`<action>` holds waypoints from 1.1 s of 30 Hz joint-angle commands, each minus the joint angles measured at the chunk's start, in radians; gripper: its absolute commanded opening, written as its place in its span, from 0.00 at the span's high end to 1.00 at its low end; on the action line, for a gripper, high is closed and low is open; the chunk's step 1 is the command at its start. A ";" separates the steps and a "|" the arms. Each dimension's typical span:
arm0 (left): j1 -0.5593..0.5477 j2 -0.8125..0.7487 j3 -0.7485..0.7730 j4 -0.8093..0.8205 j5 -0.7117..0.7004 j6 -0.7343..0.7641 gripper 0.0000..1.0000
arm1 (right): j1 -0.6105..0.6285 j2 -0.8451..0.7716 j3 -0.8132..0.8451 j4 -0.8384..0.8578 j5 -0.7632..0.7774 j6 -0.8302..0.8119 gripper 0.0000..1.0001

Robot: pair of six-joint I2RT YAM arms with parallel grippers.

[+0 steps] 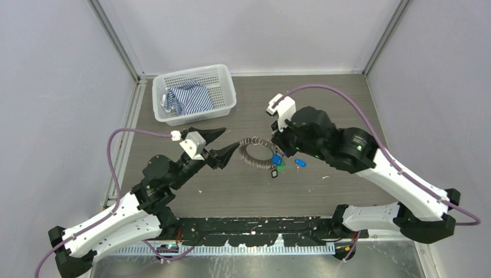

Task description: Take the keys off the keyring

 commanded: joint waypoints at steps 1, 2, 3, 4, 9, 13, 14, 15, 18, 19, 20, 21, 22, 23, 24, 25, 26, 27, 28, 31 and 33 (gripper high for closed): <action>0.001 -0.018 0.062 -0.108 0.021 -0.065 0.39 | -0.001 0.076 0.062 -0.118 0.155 0.262 0.99; 0.001 -0.005 0.058 -0.105 0.036 -0.107 0.39 | -0.002 0.085 0.063 -0.109 0.166 0.306 0.99; 0.000 0.012 0.040 -0.079 0.056 -0.153 0.39 | -0.001 0.094 0.072 -0.102 0.199 0.386 0.99; -0.001 0.033 0.015 -0.031 0.073 -0.187 0.37 | -0.002 0.101 0.082 -0.094 0.233 0.444 0.99; -0.075 0.144 -0.083 0.196 0.042 -0.222 0.26 | -0.015 0.135 0.101 -0.061 0.250 0.673 0.99; -0.146 0.274 -0.110 0.320 -0.088 -0.159 0.26 | -0.034 0.147 0.080 -0.035 0.140 0.750 0.99; -0.158 0.300 -0.120 0.367 -0.113 -0.137 0.26 | -0.036 0.149 0.081 -0.038 0.124 0.761 0.99; -0.166 0.320 -0.128 0.409 -0.133 -0.114 0.26 | -0.038 0.148 0.077 -0.033 0.110 0.773 0.99; -0.179 0.372 -0.128 0.464 -0.159 -0.061 0.26 | -0.048 0.134 0.071 -0.008 0.045 0.766 0.99; -0.186 0.384 -0.127 0.473 -0.184 -0.042 0.26 | -0.052 0.130 0.075 0.001 0.003 0.741 0.99; -0.190 0.390 -0.125 0.481 -0.219 -0.024 0.27 | -0.055 0.133 0.086 -0.004 -0.041 0.708 0.99; -0.192 0.386 -0.126 0.483 -0.253 -0.011 0.28 | -0.056 0.143 0.112 -0.028 -0.076 0.670 0.99; -0.192 0.372 -0.129 0.480 -0.263 0.013 0.30 | -0.057 0.155 0.144 -0.069 -0.102 0.621 0.99; -0.193 0.348 -0.130 0.464 -0.248 0.032 0.33 | -0.058 0.171 0.182 -0.120 -0.117 0.579 0.99; -0.192 0.313 -0.131 0.428 -0.216 0.045 0.37 | -0.058 0.191 0.227 -0.183 -0.133 0.522 0.99; -0.192 0.278 -0.132 0.388 -0.177 0.053 0.39 | -0.059 0.209 0.266 -0.238 -0.140 0.489 0.99; -0.192 0.242 -0.133 0.351 -0.140 0.066 0.41 | -0.059 0.220 0.297 -0.278 -0.150 0.461 0.99; -0.193 0.211 -0.132 0.308 -0.111 0.080 0.44 | -0.058 0.227 0.319 -0.307 -0.171 0.434 0.99; -0.192 0.180 -0.132 0.271 -0.085 0.090 0.45 | -0.058 0.231 0.336 -0.327 -0.181 0.416 0.99; -0.193 0.084 -0.135 0.175 -0.027 0.109 0.46 | -0.058 0.253 0.392 -0.403 -0.198 0.367 0.99; -0.192 0.037 -0.134 0.158 -0.013 0.112 0.46 | -0.058 0.278 0.426 -0.462 -0.201 0.348 0.99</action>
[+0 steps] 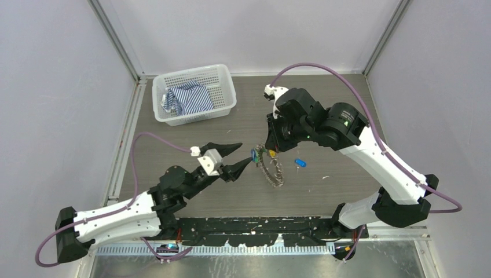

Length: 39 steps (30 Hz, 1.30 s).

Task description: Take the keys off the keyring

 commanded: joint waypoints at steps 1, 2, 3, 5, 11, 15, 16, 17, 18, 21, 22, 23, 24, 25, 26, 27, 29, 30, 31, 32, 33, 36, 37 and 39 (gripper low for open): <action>-0.003 -0.083 0.001 -0.066 0.104 0.055 0.48 | -0.004 0.029 0.104 -0.140 -0.066 -0.111 0.99; -0.004 -0.083 0.000 -0.054 0.127 0.059 0.49 | -0.003 0.033 0.107 -0.146 -0.104 -0.115 0.99; -0.003 -0.075 -0.001 -0.040 0.148 0.057 0.49 | -0.004 0.033 0.108 -0.146 -0.130 -0.117 0.99; -0.003 -0.048 -0.013 0.018 0.192 0.063 0.51 | -0.004 0.031 0.112 -0.149 -0.180 -0.131 0.99; -0.004 0.026 -0.062 0.239 0.316 0.158 0.49 | -0.003 0.033 0.146 -0.188 -0.239 -0.163 0.99; -0.003 0.069 -0.044 0.295 0.375 0.206 0.51 | -0.003 0.039 0.162 -0.199 -0.254 -0.159 0.99; -0.004 0.085 -0.031 0.297 0.371 0.203 0.51 | -0.003 0.044 0.167 -0.203 -0.259 -0.161 0.99; -0.004 0.095 -0.022 0.300 0.360 0.200 0.51 | -0.004 0.047 0.172 -0.207 -0.258 -0.158 0.99; -0.004 0.103 -0.015 0.307 0.351 0.197 0.51 | -0.003 0.051 0.177 -0.210 -0.257 -0.158 0.99; -0.004 0.107 0.003 0.308 0.337 0.168 0.47 | -0.004 0.058 0.192 -0.215 -0.238 -0.148 0.99; -0.004 0.108 0.017 0.282 0.335 0.162 0.46 | -0.004 0.062 0.200 -0.216 -0.233 -0.142 0.99; -0.004 0.111 0.031 0.253 0.328 0.156 0.46 | -0.003 0.065 0.208 -0.217 -0.227 -0.135 0.99; -0.004 0.114 0.042 0.236 0.325 0.149 0.46 | -0.003 0.072 0.216 -0.218 -0.220 -0.130 0.99; -0.004 0.116 0.048 0.234 0.325 0.140 0.46 | -0.003 0.075 0.224 -0.222 -0.215 -0.127 0.99; -0.003 0.116 0.053 0.235 0.327 0.131 0.46 | -0.003 0.078 0.228 -0.226 -0.217 -0.130 0.99; -0.004 0.118 0.057 0.234 0.325 0.120 0.45 | -0.003 0.078 0.227 -0.225 -0.224 -0.134 0.99; -0.004 0.127 0.072 0.224 0.306 0.103 0.45 | -0.004 0.076 0.227 -0.222 -0.224 -0.129 0.99; -0.004 0.134 0.080 0.214 0.296 0.097 0.48 | -0.003 0.078 0.230 -0.220 -0.227 -0.126 0.99; -0.004 0.141 0.084 0.207 0.294 0.099 0.52 | -0.004 0.080 0.234 -0.220 -0.228 -0.123 0.99; -0.004 0.148 0.083 0.208 0.292 0.099 0.55 | -0.003 0.083 0.238 -0.219 -0.234 -0.122 0.99; -0.004 0.153 0.080 0.208 0.293 0.099 0.59 | -0.002 0.083 0.243 -0.221 -0.235 -0.123 0.99; -0.004 0.162 0.076 0.204 0.289 0.097 0.61 | -0.002 0.088 0.260 -0.226 -0.233 -0.129 0.99; -0.004 0.164 0.077 0.197 0.279 0.093 0.62 | -0.002 0.088 0.264 -0.229 -0.227 -0.130 0.99; -0.004 0.166 0.073 0.195 0.258 0.084 0.62 | -0.003 0.090 0.267 -0.233 -0.222 -0.130 0.99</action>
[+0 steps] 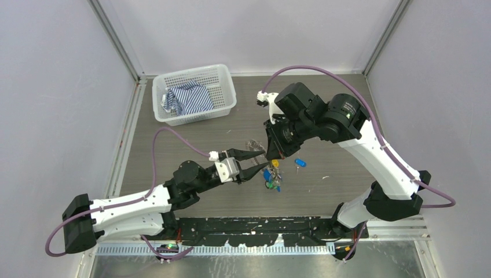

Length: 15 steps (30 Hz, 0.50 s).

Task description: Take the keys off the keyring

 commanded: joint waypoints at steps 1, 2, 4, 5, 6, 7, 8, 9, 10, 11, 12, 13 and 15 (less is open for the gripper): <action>-0.004 0.003 0.022 0.016 -0.049 -0.028 0.62 | -0.003 -0.006 0.055 0.017 -0.008 -0.002 0.99; -0.004 0.004 0.023 0.020 -0.056 -0.029 0.62 | -0.003 -0.004 0.054 0.017 -0.010 -0.002 0.99; -0.003 0.006 0.023 0.026 -0.067 -0.029 0.63 | -0.003 -0.004 0.053 0.018 -0.019 -0.006 0.99; -0.003 0.007 0.024 0.027 -0.070 -0.029 0.64 | -0.002 -0.005 0.052 0.020 -0.025 -0.010 0.99; -0.003 0.008 0.024 0.027 -0.069 -0.027 0.65 | -0.004 -0.007 0.055 0.022 -0.026 -0.009 0.99; -0.004 0.010 0.024 0.028 -0.068 -0.026 0.66 | -0.002 -0.008 0.057 0.024 -0.026 -0.010 0.99; -0.004 0.012 0.027 0.026 -0.065 -0.024 0.66 | -0.003 -0.010 0.059 0.025 -0.029 -0.011 0.99; -0.003 0.015 0.025 0.028 -0.063 -0.023 0.66 | -0.003 -0.011 0.060 0.026 -0.031 -0.012 0.99; -0.004 0.018 0.025 0.028 -0.064 -0.022 0.66 | -0.002 -0.012 0.060 0.029 -0.032 -0.012 0.99; -0.003 0.022 0.025 0.029 -0.062 -0.020 0.68 | -0.002 -0.011 0.059 0.029 -0.034 -0.010 0.99; -0.003 0.023 0.023 0.033 -0.060 -0.015 0.70 | -0.002 -0.011 0.058 0.030 -0.040 -0.010 0.99; -0.003 0.026 0.020 0.040 -0.056 -0.008 0.72 | -0.002 -0.011 0.054 0.032 -0.048 -0.010 0.99; -0.003 0.032 0.019 0.054 -0.062 -0.002 0.74 | -0.002 -0.010 0.047 0.033 -0.060 -0.012 0.99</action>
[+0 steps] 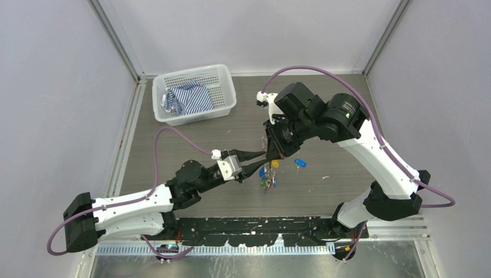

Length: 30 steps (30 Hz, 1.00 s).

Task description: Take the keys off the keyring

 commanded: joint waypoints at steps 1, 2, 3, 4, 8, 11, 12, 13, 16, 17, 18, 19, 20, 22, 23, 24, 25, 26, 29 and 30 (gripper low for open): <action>-0.003 0.011 0.021 0.060 -0.023 0.015 0.74 | -0.002 -0.013 0.035 0.038 -0.050 -0.009 0.99; -0.004 0.010 0.023 0.061 -0.036 0.017 0.74 | -0.002 -0.012 0.034 0.036 -0.049 -0.010 0.99; -0.004 0.005 0.026 0.060 -0.061 0.018 0.73 | -0.002 -0.009 0.034 0.033 -0.040 -0.005 0.99; -0.003 -0.004 0.027 0.055 -0.076 0.017 0.70 | -0.002 -0.007 0.035 0.030 -0.019 0.002 0.99; -0.004 -0.081 0.036 -0.038 -0.078 0.010 0.44 | -0.006 0.020 0.055 0.001 0.090 0.064 0.99; -0.003 -0.139 0.033 -0.127 -0.069 -0.022 0.37 | -0.026 0.028 0.065 0.016 0.100 0.127 0.99; -0.003 -0.150 0.027 -0.130 -0.067 -0.033 0.36 | -0.034 0.028 0.063 0.022 0.086 0.141 0.99; -0.003 -0.157 0.023 -0.133 -0.067 -0.046 0.34 | -0.036 0.031 0.062 0.025 0.077 0.151 0.99; -0.003 -0.163 0.028 -0.153 -0.061 -0.090 0.32 | -0.047 0.044 0.064 0.014 0.078 0.181 0.99; -0.004 -0.160 0.032 -0.154 -0.066 -0.111 0.32 | -0.053 0.052 0.068 0.006 0.078 0.194 0.99; -0.005 -0.153 0.035 -0.155 -0.075 -0.126 0.31 | -0.057 0.061 0.072 0.002 0.068 0.206 0.99; -0.010 -0.140 0.041 -0.156 -0.091 -0.133 0.30 | -0.063 0.064 0.073 0.005 0.047 0.215 0.99; -0.019 -0.124 0.045 -0.157 -0.118 -0.130 0.30 | -0.067 0.070 0.076 0.007 0.030 0.226 0.99; -0.049 -0.079 0.046 -0.130 -0.195 -0.105 0.27 | -0.075 0.080 0.088 0.006 0.006 0.233 0.99; -0.064 -0.058 0.041 -0.104 -0.244 -0.083 0.27 | -0.078 0.086 0.092 0.004 -0.012 0.236 0.99; -0.081 -0.031 0.034 -0.069 -0.277 -0.062 0.27 | -0.078 0.089 0.095 0.004 -0.027 0.239 0.99; -0.094 -0.012 0.026 -0.036 -0.312 -0.045 0.27 | -0.079 0.093 0.096 0.005 -0.043 0.241 0.99; -0.107 0.007 0.020 -0.005 -0.346 -0.024 0.27 | -0.080 0.094 0.099 0.006 -0.057 0.244 0.99; -0.145 0.054 -0.004 0.079 -0.425 0.050 0.27 | -0.085 0.096 0.115 0.004 -0.084 0.253 0.99; -0.150 0.062 -0.020 0.127 -0.449 0.063 0.27 | -0.087 0.096 0.120 0.002 -0.092 0.255 0.99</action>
